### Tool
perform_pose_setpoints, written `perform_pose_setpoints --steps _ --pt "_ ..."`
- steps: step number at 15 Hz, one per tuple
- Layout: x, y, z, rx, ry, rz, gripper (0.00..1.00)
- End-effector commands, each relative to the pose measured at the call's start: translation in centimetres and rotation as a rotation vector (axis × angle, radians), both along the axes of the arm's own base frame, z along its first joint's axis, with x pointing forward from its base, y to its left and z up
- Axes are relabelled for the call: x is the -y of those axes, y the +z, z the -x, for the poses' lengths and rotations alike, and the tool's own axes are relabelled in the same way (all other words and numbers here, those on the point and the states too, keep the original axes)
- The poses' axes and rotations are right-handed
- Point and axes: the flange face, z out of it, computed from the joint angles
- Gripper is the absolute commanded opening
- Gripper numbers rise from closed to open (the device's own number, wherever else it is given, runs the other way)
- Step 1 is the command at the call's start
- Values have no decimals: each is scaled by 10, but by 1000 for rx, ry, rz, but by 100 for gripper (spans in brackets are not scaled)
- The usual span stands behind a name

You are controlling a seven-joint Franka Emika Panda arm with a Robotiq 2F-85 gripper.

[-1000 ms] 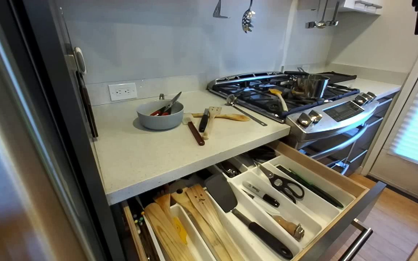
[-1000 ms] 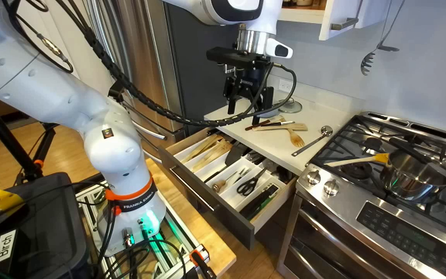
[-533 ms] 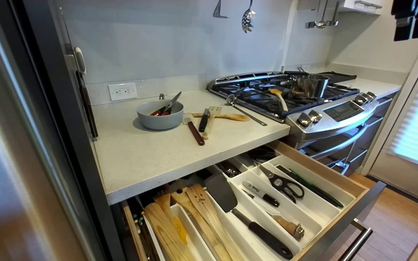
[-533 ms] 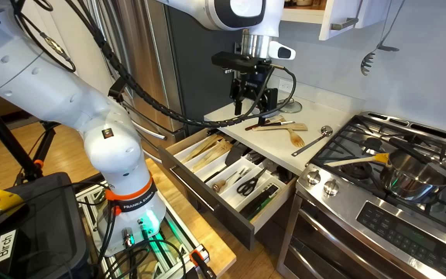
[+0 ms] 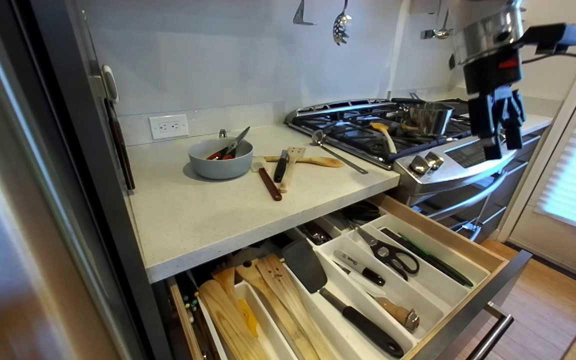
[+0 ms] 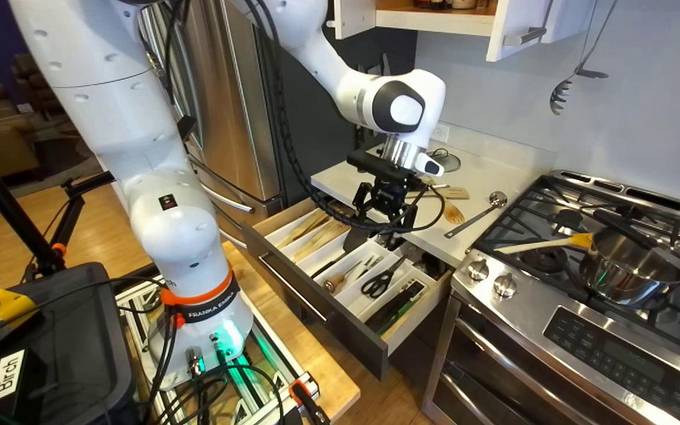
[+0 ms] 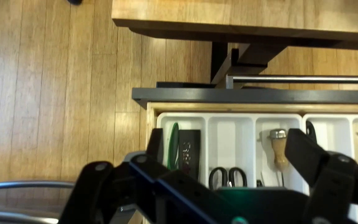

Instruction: Remove a wooden spatula from the far left compartment of the drawer and place it on top of the counter top

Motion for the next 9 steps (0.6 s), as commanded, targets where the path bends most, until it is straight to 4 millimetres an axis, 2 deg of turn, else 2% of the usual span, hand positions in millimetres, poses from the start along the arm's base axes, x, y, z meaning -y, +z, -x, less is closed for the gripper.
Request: perform_pose_setpoints --steps 1,3,5,7,8,9 --pt "-7 -19 -4 -45 18 -4 100" --pt "-15 -42 -12 -90 40 -5 100" --pt "-13 -43 -17 -90 39 -3 100" --pt "-26 -56 -30 -35 61 34 100" --pt "-42 -78 -42 -1 79 23 100" --pt "-54 -89 -50 38 97 28 100"
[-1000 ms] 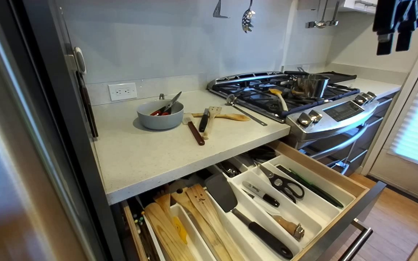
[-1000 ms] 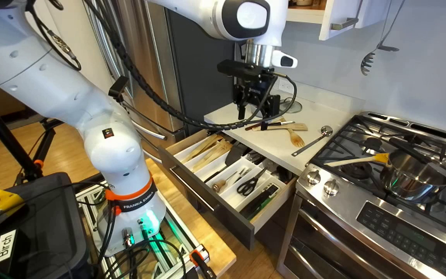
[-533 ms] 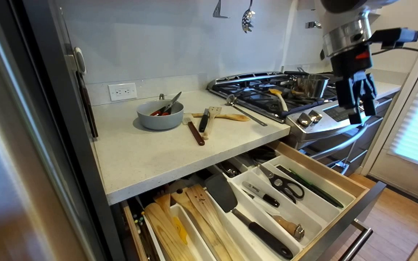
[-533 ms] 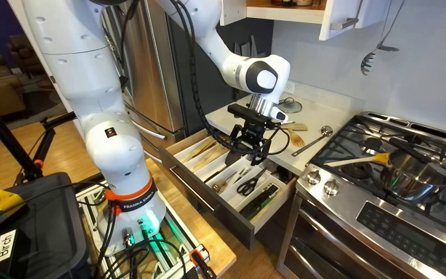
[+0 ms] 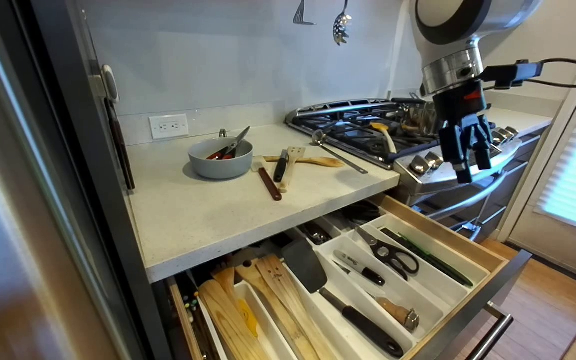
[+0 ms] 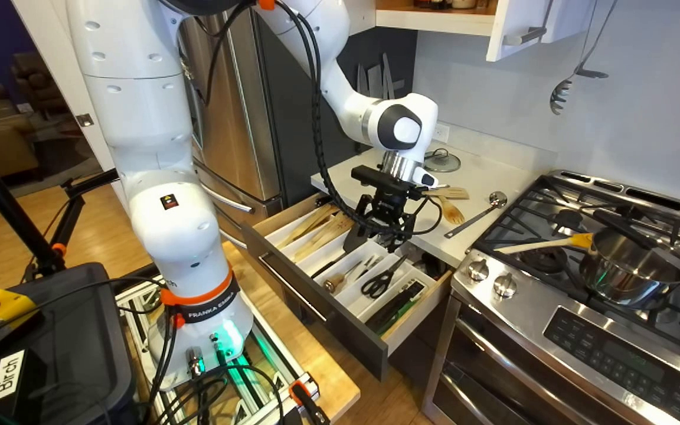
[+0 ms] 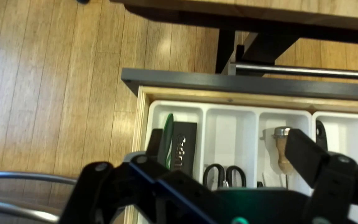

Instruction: Remove a wooden spatula from the far left compartment of the drawer and place it on top of the counter top

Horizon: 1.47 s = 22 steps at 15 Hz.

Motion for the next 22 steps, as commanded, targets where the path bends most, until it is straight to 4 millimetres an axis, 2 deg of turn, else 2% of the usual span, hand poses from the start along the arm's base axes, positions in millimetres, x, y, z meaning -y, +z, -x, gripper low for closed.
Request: perform_pose_setpoints --steps 1,2,4,5,6,7,8,9,10,11,14,16,20,22 --pt "-50 -56 -31 95 67 25 100" --pt "-66 -65 -40 131 96 27 100" --pt "-115 -88 -57 183 185 9 100" --pt "-143 -98 -60 185 259 -20 100" --pt "-163 -107 -65 185 318 -48 100" --pt "-190 -112 -63 178 374 -89 100" --pt "-207 -114 -65 169 426 -112 100" --pt "-186 -104 -58 177 347 -71 100" --pt "-200 -108 -58 175 365 -80 100" --pt "-203 -109 -58 175 368 -79 100" --pt "-192 -108 -57 186 317 -85 100" --pt "-196 -118 -49 186 236 -129 100" --pt "-208 -142 -12 180 28 -210 100" --pt "-226 -155 -1 277 1 -221 100"
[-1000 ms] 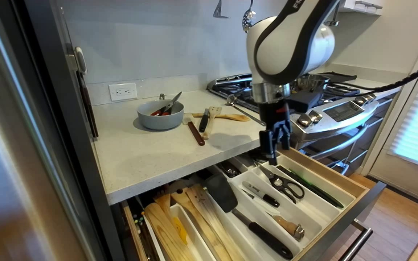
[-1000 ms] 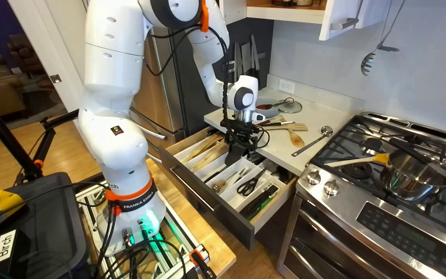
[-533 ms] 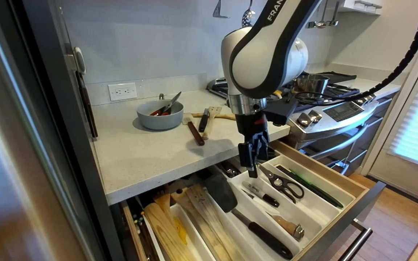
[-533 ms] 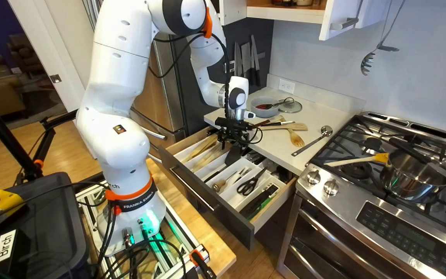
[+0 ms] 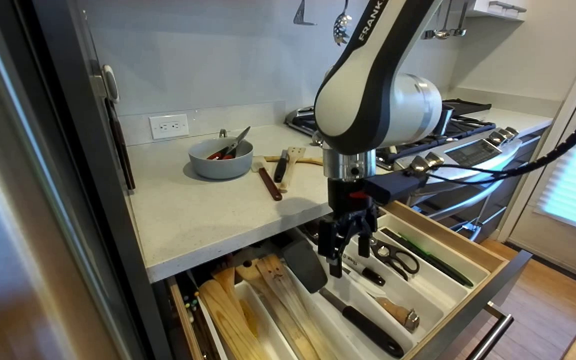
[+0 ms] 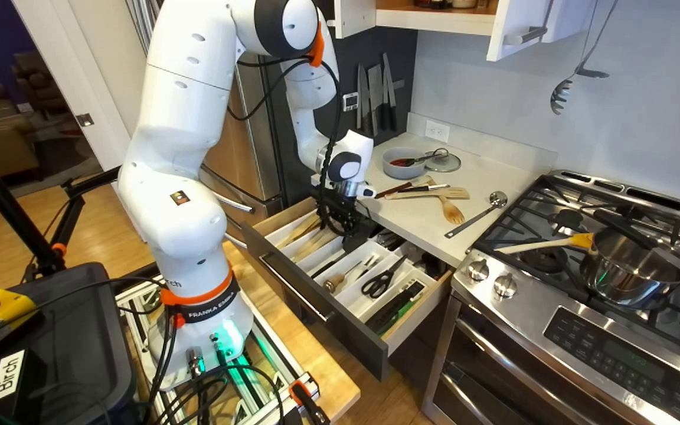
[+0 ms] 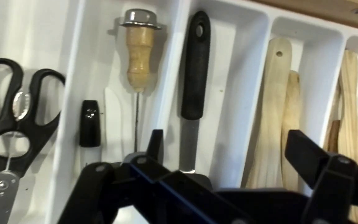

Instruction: Remove a wooden spatula from the far left compartment of the drawer and place it on top of the counter top

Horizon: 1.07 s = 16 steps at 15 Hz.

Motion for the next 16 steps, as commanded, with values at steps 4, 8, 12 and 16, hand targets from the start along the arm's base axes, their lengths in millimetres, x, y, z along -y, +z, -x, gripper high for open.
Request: perform_pose_setpoints --steps 4,8,12,16 --pt "-71 -44 18 203 17 -116 100" --pt "-99 -40 19 216 97 -142 100" --pt "-104 -40 17 219 98 -150 100" --pt "-102 -40 16 219 94 -148 100"
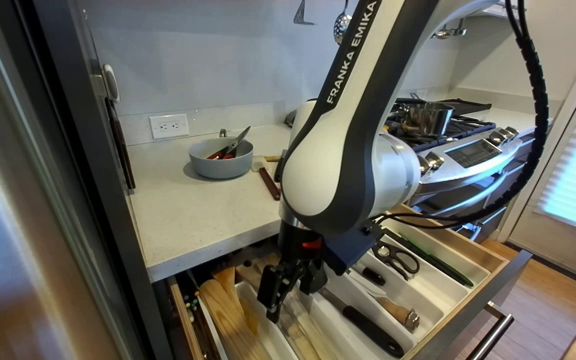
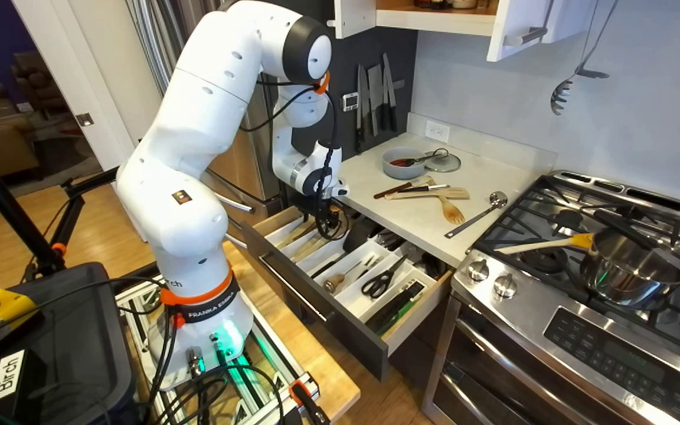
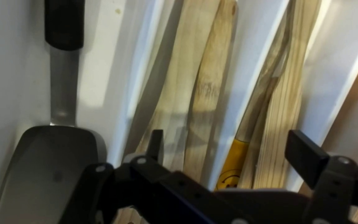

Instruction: Remove a wooden spatula from the far left compartment of the drawer and place it on top of the counter top

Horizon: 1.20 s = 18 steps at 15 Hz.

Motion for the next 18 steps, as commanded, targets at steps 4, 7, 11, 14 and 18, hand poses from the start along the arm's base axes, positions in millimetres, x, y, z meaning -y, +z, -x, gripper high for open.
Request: perform_pose_setpoints --steps 4,7,11,14,18 --pt "-15 7 7 8 19 -41 100" --pt "-51 18 27 25 52 -79 100" --pt "-63 12 51 37 -23 -118 100" --pt "-50 8 65 71 -123 -123 100" --pt "-30 -13 64 106 -181 -127 100"
